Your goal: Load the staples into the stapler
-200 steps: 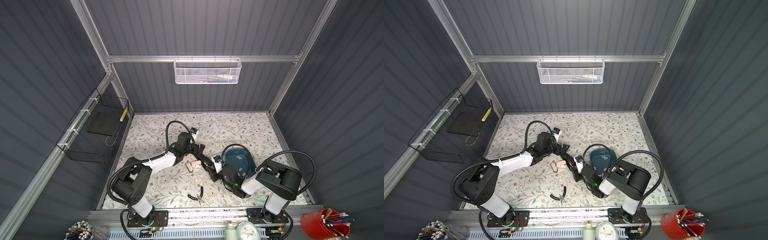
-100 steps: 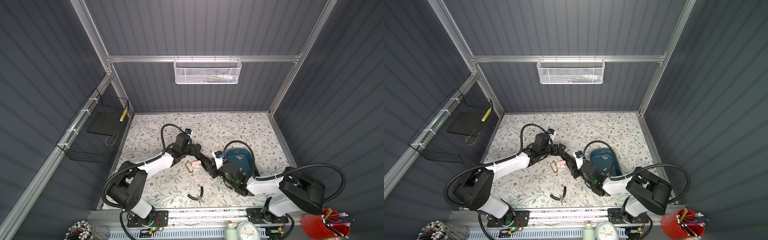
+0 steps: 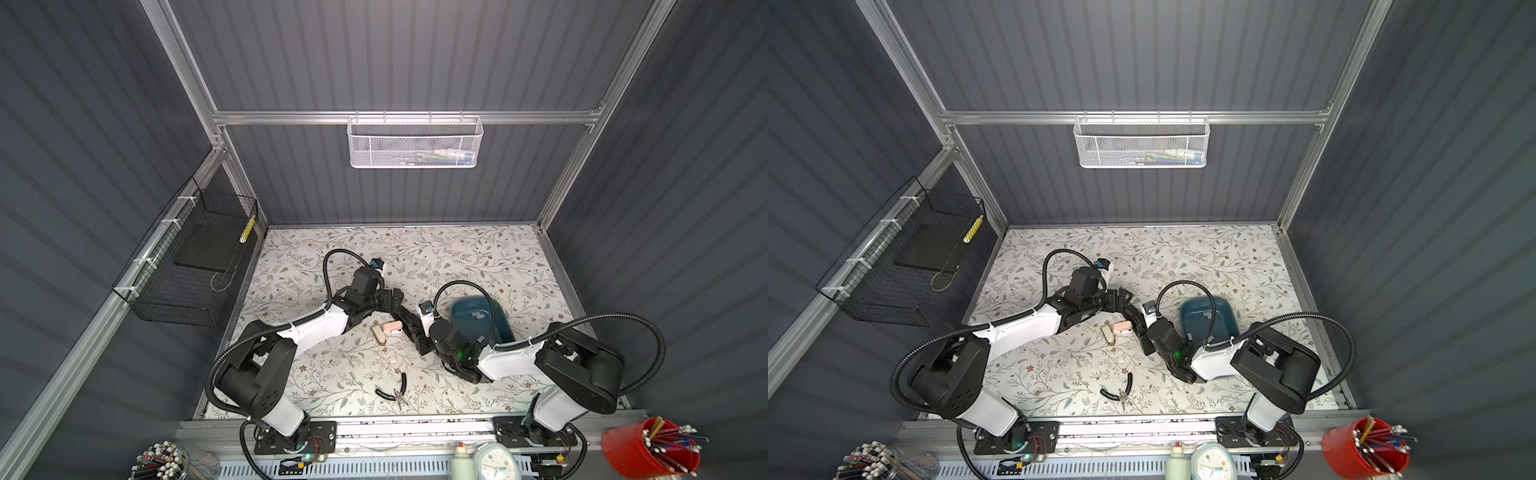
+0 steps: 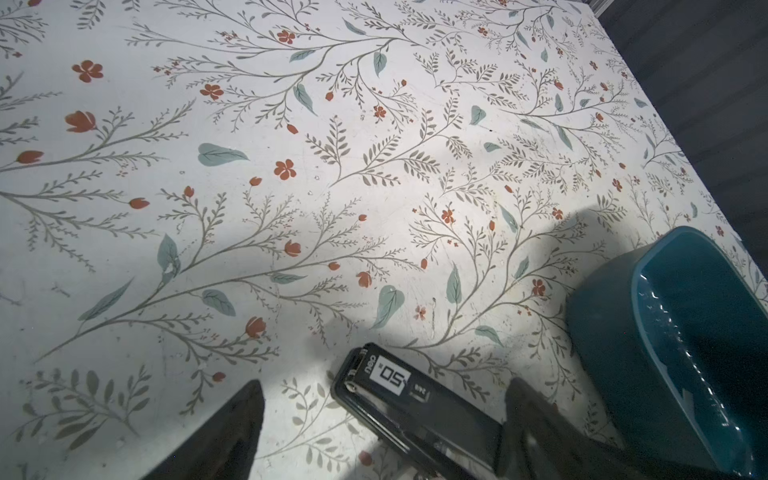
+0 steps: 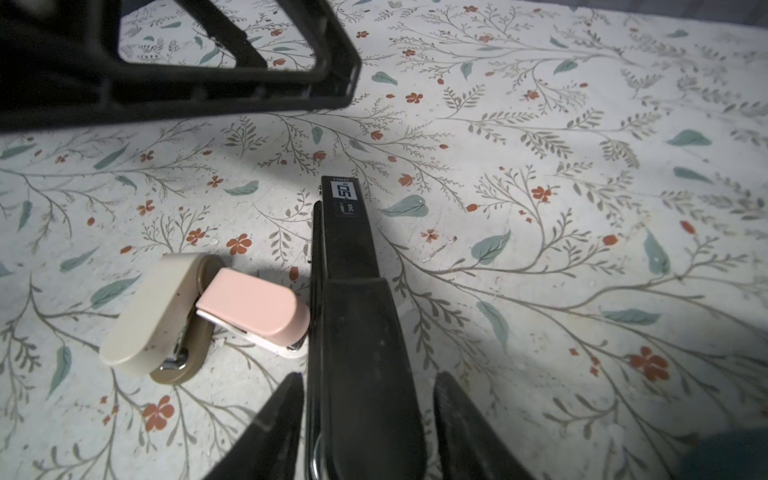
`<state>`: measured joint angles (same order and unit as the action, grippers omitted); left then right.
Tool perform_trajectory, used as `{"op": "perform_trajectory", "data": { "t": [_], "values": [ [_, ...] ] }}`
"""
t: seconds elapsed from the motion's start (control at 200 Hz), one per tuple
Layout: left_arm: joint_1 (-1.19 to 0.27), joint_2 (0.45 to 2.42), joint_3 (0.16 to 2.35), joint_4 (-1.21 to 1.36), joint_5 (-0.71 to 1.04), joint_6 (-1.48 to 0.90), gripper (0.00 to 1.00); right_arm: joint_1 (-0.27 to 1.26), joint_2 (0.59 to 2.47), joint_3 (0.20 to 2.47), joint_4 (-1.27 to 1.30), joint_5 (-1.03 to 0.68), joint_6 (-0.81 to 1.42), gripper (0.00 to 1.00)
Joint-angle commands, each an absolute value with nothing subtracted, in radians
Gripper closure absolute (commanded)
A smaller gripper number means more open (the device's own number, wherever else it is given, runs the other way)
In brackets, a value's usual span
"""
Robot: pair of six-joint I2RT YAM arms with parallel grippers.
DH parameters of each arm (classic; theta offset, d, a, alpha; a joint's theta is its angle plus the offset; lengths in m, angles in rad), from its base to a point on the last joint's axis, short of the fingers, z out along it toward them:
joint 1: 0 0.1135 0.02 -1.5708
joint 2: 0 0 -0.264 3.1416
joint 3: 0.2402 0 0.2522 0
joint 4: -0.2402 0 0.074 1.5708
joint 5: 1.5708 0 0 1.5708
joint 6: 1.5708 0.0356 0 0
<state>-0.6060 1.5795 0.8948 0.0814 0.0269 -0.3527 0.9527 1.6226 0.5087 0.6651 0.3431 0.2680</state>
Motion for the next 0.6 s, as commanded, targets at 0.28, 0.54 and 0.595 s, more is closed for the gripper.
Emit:
{"op": "perform_trajectory", "data": {
  "t": [0.28, 0.54, 0.595],
  "values": [
    [-0.601, 1.549, 0.897, 0.06, 0.032, -0.355, 0.09, 0.959, 1.673, 0.58, 0.598, 0.427, 0.222, 0.78],
    [-0.602, 1.553, 0.9, 0.059, 0.035, -0.353, 0.1, 0.959, 1.654, 0.566, 0.575, 0.492, 0.206, 0.78],
    [-0.602, 1.555, 0.902, 0.06, 0.035, -0.354, 0.09, 0.962, 1.647, 0.562, 0.58, 0.484, 0.207, 0.74]
  ]
}}
